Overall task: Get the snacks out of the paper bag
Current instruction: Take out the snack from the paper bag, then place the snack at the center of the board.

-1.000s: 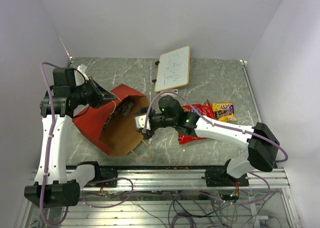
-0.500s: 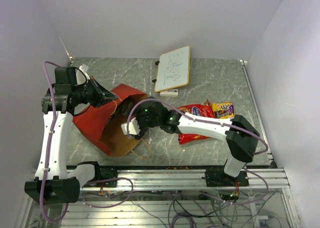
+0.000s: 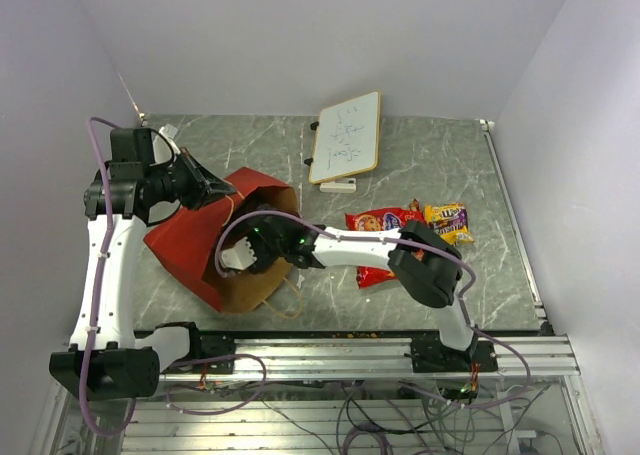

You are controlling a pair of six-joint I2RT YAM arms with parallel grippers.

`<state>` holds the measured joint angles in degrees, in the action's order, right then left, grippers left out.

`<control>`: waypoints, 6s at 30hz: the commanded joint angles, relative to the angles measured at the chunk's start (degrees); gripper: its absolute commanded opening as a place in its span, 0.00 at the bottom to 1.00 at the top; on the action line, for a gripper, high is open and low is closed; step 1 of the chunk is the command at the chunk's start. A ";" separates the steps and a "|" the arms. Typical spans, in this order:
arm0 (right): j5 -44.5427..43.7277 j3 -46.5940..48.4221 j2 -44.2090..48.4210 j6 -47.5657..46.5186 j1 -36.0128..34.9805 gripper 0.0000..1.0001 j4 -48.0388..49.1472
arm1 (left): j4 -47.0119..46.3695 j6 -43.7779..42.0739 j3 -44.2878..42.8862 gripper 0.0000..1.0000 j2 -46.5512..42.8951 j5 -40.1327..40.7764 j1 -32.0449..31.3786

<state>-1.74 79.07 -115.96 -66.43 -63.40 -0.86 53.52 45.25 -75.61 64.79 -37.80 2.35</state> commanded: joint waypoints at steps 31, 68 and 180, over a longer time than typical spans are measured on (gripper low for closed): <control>-8.33 17.47 -17.90 6.59 2.10 0.46 0.01 | 1.79 0.56 -1.60 0.07 -2.31 -2.85 -0.33; -2.10 10.26 -7.31 12.08 4.10 0.18 -1.02 | 3.39 -3.37 -1.75 0.07 -1.15 -1.05 -0.31; -20.69 -15.26 46.28 86.05 17.50 0.00 -26.10 | 6.95 -9.35 1.22 0.07 -3.79 -2.31 -1.91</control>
<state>-3.20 56.64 -68.42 3.73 -48.75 -11.14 60.80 37.23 -76.55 62.83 -38.76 1.50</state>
